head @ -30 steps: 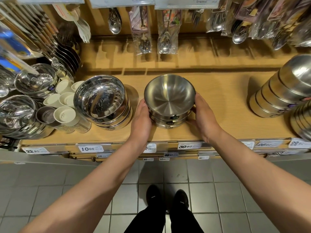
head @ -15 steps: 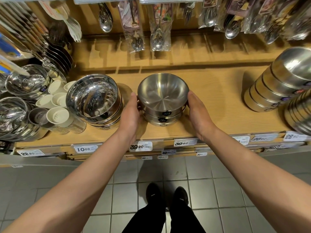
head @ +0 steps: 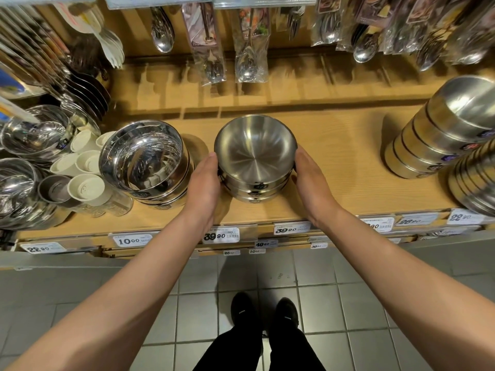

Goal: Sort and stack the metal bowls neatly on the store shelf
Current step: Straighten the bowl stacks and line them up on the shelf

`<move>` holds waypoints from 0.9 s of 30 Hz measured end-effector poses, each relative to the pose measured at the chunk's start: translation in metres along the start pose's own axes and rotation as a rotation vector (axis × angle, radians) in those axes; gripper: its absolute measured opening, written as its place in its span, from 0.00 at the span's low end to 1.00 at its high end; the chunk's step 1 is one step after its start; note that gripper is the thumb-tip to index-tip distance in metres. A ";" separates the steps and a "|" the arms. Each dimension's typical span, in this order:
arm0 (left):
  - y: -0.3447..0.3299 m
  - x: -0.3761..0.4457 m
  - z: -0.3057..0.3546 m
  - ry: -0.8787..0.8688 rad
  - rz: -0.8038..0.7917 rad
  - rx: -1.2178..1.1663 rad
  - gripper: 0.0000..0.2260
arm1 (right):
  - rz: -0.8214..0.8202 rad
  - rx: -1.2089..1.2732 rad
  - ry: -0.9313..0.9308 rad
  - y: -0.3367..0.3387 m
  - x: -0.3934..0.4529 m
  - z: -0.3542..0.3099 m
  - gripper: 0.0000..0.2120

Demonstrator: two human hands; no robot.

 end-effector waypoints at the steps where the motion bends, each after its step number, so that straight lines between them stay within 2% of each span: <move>1: 0.001 0.001 -0.001 0.006 -0.001 -0.010 0.14 | -0.006 0.006 0.000 0.000 0.000 0.000 0.16; 13: -0.001 0.001 -0.006 0.033 -0.003 -0.098 0.13 | 0.009 0.048 -0.018 0.003 -0.001 0.000 0.17; 20: -0.004 0.001 -0.010 0.025 -0.076 -0.015 0.17 | 0.032 0.061 -0.010 0.006 -0.003 0.000 0.16; 27: -0.004 -0.002 -0.023 -0.001 -0.057 0.002 0.21 | 0.031 0.142 0.097 0.003 -0.010 0.005 0.16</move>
Point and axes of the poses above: each hand's wrist, its own x-axis towards the middle knuckle, its own y-axis out of the back of the hand, z = x × y, the point moved 4 cm from there along x, towards the middle knuckle, and after that the axes turned 13 degrees about -z, right-handed, at the moved point
